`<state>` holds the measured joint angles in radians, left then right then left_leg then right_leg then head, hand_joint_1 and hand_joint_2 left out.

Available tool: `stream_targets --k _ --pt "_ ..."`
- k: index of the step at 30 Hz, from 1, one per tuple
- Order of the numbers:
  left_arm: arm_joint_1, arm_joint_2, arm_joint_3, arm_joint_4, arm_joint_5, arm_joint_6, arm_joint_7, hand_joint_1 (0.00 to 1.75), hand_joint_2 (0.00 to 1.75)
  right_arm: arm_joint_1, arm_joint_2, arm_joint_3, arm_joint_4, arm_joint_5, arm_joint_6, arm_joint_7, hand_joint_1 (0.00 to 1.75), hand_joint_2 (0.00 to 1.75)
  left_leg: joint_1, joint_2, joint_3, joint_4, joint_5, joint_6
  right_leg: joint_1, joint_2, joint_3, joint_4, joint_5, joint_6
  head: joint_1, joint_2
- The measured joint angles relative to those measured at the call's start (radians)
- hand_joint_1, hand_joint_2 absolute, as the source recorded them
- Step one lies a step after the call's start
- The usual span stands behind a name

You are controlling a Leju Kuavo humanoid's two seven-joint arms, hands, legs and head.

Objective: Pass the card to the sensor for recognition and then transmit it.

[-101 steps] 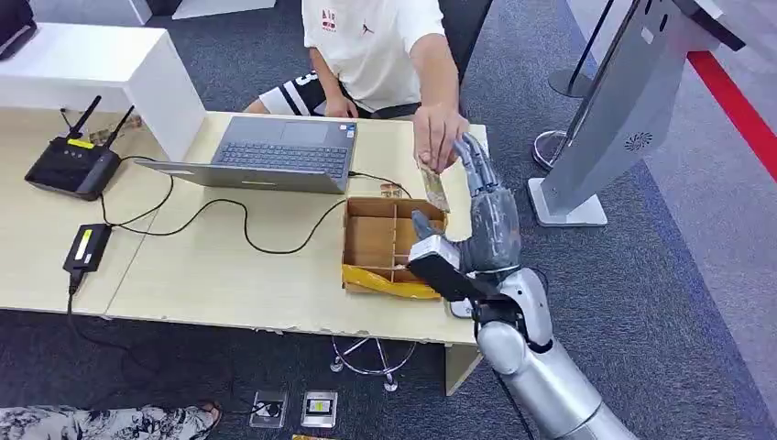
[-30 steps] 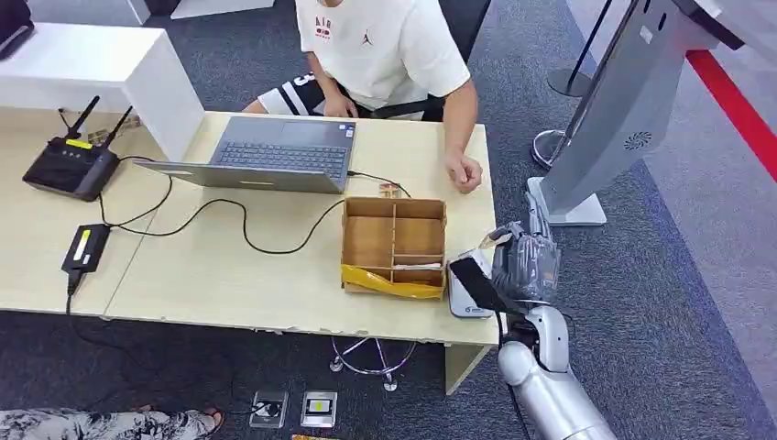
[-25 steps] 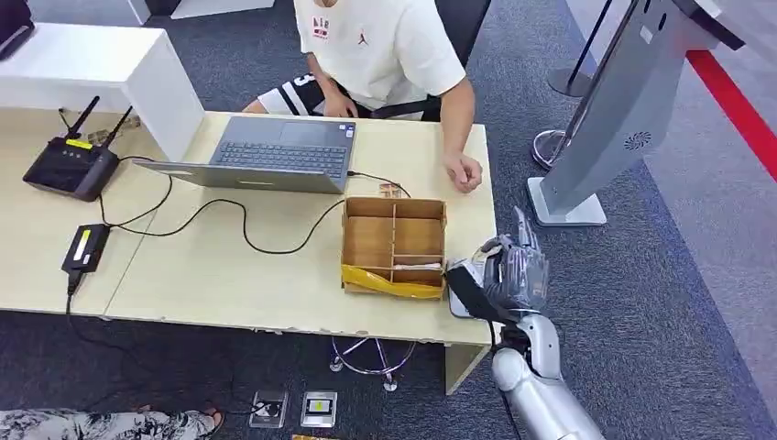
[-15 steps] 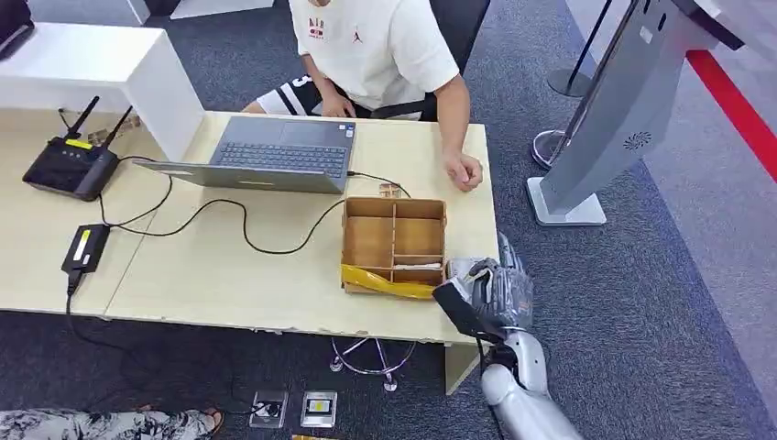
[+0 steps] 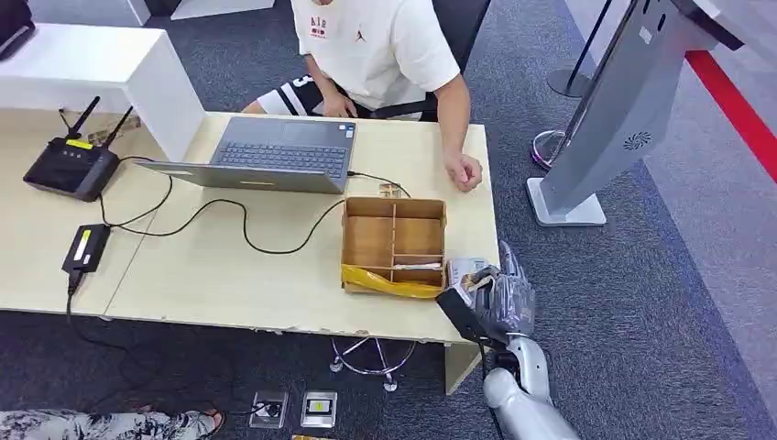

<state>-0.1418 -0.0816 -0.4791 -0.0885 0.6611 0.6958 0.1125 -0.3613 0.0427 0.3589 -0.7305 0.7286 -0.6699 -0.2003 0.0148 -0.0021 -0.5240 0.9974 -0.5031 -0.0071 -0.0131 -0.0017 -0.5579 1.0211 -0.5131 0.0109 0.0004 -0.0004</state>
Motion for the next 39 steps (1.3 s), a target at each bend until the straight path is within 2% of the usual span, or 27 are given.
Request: stream_targets --k 4,8,11,16,23,39 --pt "0.001 0.0 0.011 0.0 -0.034 0.0 0.005 0.0 1.75 0.001 0.001 -0.022 0.0 -0.01 0.0 -0.03 1.75 1.75 0.0 0.0 0.0 0.0 0.0 0.0 0.0 0.0 0.0 0.0 0.0 0.0 0.0 0.0" --pt "0.003 0.0 0.036 0.0 -0.09 0.0 0.006 0.0 1.75 0.014 0.014 -0.072 -0.032 -0.017 -0.001 -0.103 1.75 1.75 0.0 0.0 0.0 0.0 0.0 0.0 0.0 0.0 0.0 0.0 0.0 0.0 0.0 0.0" --pt "0.008 0.0 0.059 -0.002 -0.145 0.0 0.021 0.0 1.75 0.026 0.019 -0.12 -0.104 -0.047 -0.002 -0.148 1.75 1.75 0.0 0.0 0.0 0.0 0.0 0.0 0.0 0.0 0.0 0.0 0.0 0.0 0.0 0.0" --pt "0.021 0.0 0.083 -0.005 -0.166 0.0 0.027 0.0 1.75 0.035 0.019 -0.184 -0.234 -0.051 0.001 -0.146 1.75 1.75 0.0 0.001 0.0 0.0 0.0 0.0 0.0 0.001 0.0 0.0 0.0 0.0 0.0 0.0" --pt "0.023 0.0 0.106 -0.008 -0.168 0.0 0.027 0.0 1.75 0.046 0.019 -0.226 -0.31 -0.051 0.002 -0.146 1.75 1.75 0.0 0.001 0.0 0.0 0.0 0.0 0.0 0.001 0.0 0.0 0.0 0.0 0.0 0.0" --pt "0.025 0.0 0.129 -0.016 -0.168 0.0 0.027 0.0 1.75 0.053 0.022 -0.256 -0.356 -0.051 0.002 -0.146 1.75 1.75 0.0 0.001 0.0 0.0 0.0 0.0 0.0 0.001 0.0 0.0 0.0 0.0 0.0 0.0"
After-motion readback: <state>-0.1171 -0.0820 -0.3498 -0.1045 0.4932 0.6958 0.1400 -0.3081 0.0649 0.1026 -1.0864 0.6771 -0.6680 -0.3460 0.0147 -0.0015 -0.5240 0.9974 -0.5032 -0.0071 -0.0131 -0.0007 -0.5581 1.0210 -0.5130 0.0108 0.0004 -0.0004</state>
